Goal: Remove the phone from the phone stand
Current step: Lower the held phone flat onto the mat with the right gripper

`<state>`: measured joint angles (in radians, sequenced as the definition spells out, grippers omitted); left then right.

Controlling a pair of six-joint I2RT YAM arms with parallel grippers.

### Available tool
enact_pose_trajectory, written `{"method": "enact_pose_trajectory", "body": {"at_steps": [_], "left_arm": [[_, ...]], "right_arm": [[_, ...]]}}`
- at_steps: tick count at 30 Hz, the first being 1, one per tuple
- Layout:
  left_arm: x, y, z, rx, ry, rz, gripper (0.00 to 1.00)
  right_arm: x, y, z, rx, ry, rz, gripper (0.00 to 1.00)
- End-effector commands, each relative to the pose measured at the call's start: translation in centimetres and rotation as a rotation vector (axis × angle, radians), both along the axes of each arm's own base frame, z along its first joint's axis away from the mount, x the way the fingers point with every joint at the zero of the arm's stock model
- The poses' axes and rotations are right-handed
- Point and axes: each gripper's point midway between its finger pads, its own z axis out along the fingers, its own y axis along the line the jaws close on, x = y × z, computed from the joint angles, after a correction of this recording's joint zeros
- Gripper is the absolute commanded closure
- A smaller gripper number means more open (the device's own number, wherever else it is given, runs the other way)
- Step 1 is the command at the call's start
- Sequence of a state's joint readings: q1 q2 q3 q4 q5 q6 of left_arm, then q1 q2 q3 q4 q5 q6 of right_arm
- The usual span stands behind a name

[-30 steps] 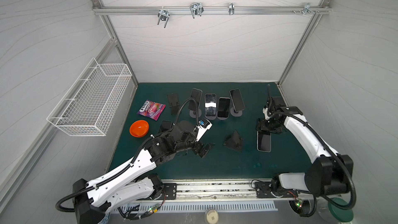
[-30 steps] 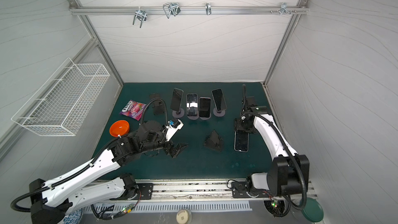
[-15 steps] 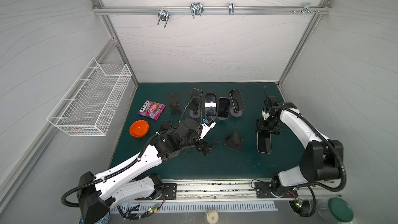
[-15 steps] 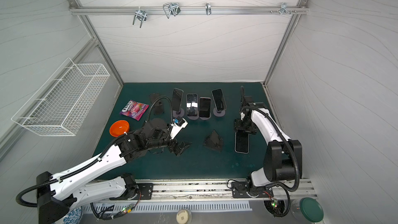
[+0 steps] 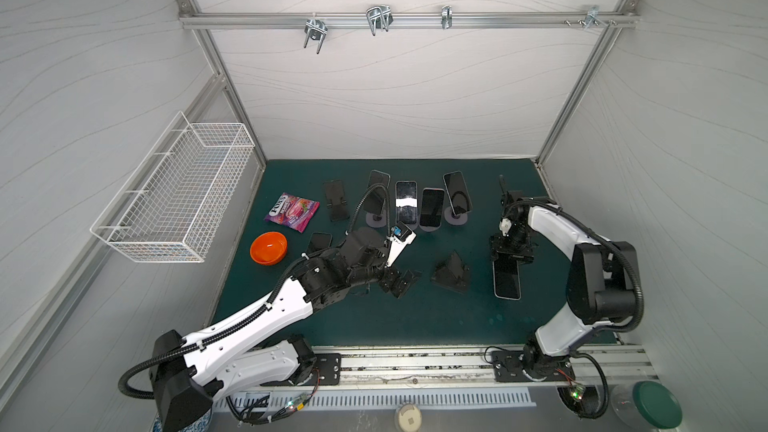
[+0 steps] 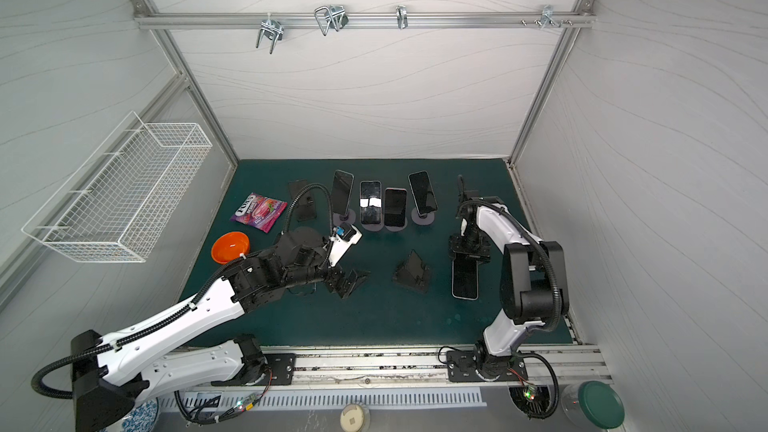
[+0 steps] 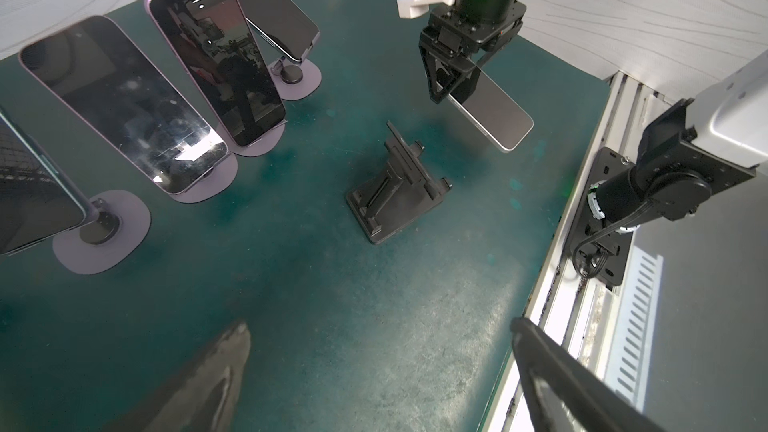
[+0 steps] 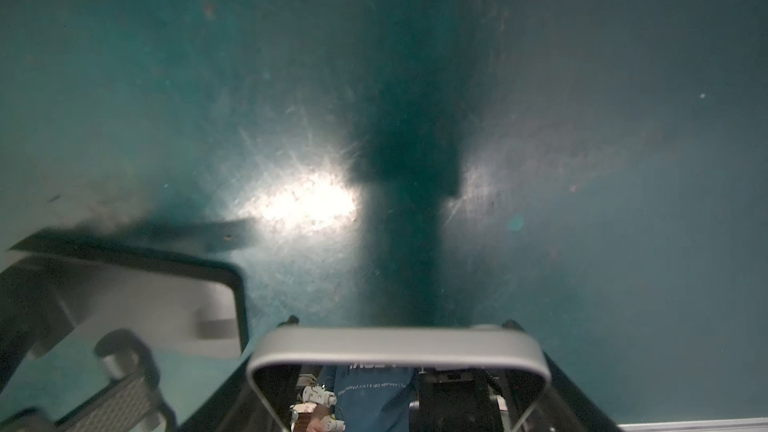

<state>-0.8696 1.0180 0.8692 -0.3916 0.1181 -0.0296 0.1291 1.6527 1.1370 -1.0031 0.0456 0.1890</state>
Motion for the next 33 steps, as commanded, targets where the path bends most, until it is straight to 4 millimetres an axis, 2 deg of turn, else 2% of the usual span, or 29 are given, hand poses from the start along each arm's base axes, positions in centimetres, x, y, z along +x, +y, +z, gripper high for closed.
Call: {"method": "enact_pose_trajectory", "body": {"at_steps": [1, 5, 13, 29, 33], "left_arm": [[0.7, -0.2, 2.8, -0.059, -0.047, 0.036, 0.01], [0.8, 0.1, 2.9, -0.058, -0.054, 0.051, 0.01], [1.0, 0.4, 2.6, -0.055, -0.047, 0.072, 0.01], [0.6, 2.2, 2.3, -0.067, -0.061, 0.135, 0.01], [0.6, 2.4, 2.2, -0.069, -0.055, 0.141, 0.01]], "right_arm": [[0.1, -0.7, -0.7, -0.036, 0.012, -0.028, 1.00], [0.7, -1.1, -1.2, -0.063, -0.015, -0.046, 1.00], [0.7, -2.0, -2.3, -0.111, -0.013, -0.056, 1.00], [0.0, -1.9, -4.5, -0.109, 0.047, -0.069, 1.00], [-0.2, -1.7, -4.8, -0.101, 0.058, -0.074, 0.96]]}}
